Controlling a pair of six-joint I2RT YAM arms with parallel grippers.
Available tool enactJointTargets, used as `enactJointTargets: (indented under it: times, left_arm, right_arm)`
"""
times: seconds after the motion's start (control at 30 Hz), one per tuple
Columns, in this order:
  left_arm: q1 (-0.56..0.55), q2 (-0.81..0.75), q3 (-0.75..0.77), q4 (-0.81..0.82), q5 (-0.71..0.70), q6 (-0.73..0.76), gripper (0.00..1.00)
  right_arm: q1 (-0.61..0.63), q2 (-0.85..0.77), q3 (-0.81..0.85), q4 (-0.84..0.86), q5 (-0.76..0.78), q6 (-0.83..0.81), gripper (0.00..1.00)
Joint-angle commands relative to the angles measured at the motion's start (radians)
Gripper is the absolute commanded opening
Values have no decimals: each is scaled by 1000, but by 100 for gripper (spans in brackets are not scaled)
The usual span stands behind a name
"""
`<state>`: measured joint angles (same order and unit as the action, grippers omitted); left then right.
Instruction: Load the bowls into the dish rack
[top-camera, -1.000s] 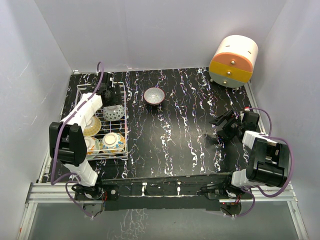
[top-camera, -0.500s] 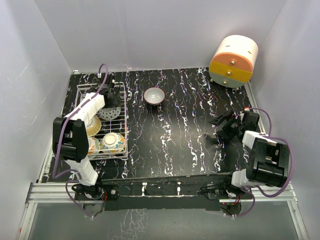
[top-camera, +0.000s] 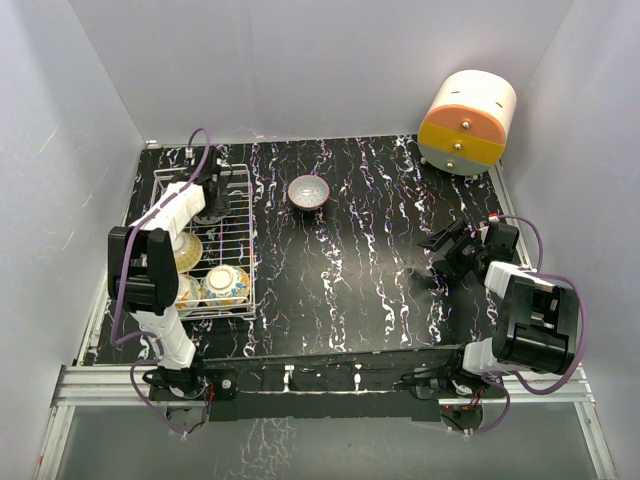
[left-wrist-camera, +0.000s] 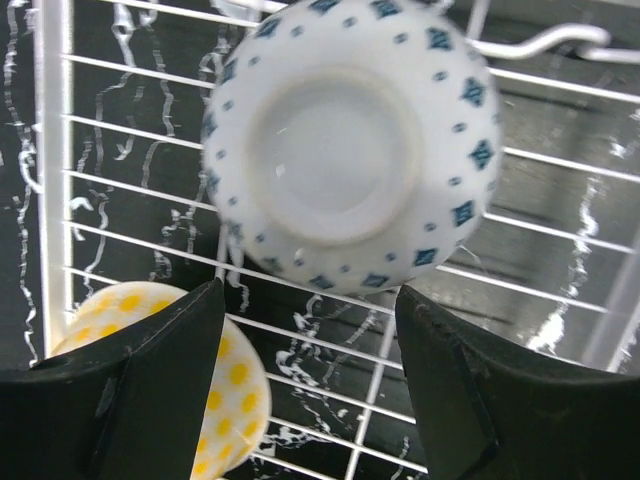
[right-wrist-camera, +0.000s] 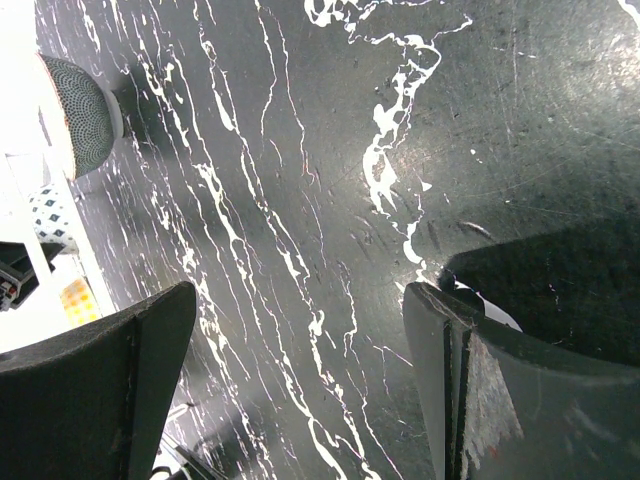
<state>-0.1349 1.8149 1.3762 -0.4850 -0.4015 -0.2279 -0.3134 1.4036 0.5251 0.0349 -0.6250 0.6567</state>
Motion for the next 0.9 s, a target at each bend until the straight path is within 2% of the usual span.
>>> enactJointTargets:
  times: [0.0, 0.2, 0.3, 0.43, 0.87]
  left_arm:
    - [69, -17, 40, -20, -29, 7, 67]
    - [79, -87, 35, -5, 10, -18, 67]
    - [73, -158, 24, 24, 82, -40, 66]
    - [42, -205, 30, 53, 76, -48, 66]
    - [40, -135, -32, 317, -10, -54, 64]
  right_arm:
    - [4, 0, -5, 63, -18, 2, 87]
    - [4, 3, -3, 66, -16, 3, 87]
    - [4, 10, -4, 74, -19, 8, 87]
    - [4, 12, -4, 77, -21, 10, 87]
    - [4, 11, 4, 60, -12, -2, 87]
